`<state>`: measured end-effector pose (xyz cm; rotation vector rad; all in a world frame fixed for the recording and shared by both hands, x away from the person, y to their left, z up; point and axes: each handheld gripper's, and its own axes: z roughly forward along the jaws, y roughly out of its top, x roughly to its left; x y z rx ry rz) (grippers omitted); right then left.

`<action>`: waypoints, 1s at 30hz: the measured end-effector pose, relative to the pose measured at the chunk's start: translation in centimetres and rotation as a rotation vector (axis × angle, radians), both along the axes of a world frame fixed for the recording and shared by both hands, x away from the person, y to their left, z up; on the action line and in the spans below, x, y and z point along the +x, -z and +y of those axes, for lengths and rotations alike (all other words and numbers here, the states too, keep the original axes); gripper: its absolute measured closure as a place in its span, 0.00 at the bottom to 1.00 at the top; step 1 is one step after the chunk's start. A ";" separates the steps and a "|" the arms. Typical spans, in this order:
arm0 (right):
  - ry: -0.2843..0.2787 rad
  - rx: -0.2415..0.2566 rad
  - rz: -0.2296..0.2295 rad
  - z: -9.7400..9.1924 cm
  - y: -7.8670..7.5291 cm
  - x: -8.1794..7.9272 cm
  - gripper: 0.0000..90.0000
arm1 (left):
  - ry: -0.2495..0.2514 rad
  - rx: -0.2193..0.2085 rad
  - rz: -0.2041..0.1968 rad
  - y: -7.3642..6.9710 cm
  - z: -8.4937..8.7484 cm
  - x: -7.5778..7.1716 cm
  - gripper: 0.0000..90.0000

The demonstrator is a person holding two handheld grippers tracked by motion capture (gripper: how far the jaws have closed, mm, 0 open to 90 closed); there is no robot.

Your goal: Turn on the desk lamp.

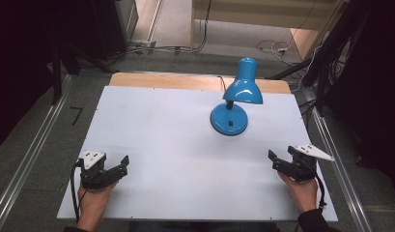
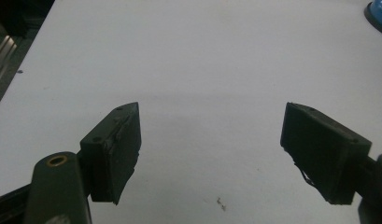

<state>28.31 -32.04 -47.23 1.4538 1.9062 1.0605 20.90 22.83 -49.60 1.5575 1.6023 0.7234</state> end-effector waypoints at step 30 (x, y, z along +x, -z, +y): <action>-0.029 0.006 -0.012 2.0 -0.3 2.1 0.23 | 0.002 0.003 0.000 0.0 0.0 0.0 0.24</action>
